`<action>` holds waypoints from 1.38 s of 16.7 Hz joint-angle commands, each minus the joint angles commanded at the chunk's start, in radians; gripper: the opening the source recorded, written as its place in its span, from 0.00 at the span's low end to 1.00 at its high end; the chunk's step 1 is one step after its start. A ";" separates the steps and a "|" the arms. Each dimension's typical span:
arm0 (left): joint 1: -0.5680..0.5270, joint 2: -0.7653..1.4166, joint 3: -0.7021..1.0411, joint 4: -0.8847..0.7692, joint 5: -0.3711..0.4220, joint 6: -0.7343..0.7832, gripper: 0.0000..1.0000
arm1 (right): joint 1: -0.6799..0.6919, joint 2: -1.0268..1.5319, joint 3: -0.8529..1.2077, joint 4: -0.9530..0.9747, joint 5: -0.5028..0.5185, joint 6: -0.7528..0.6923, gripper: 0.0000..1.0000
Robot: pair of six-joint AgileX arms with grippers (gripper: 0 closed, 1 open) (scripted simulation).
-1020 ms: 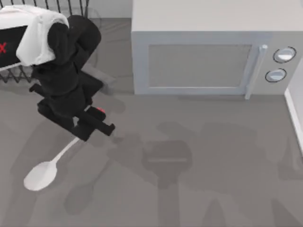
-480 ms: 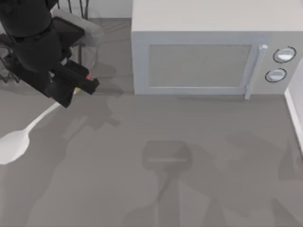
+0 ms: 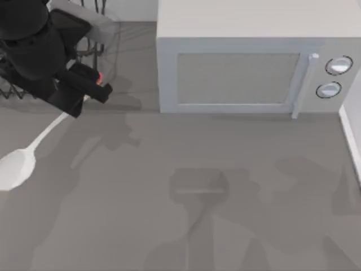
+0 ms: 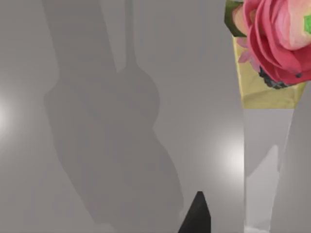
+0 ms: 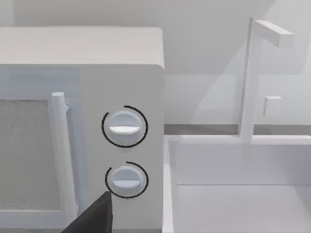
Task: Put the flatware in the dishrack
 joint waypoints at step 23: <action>0.560 -0.798 -0.555 1.199 0.187 -0.188 0.00 | 0.000 0.000 0.000 0.000 0.000 0.000 1.00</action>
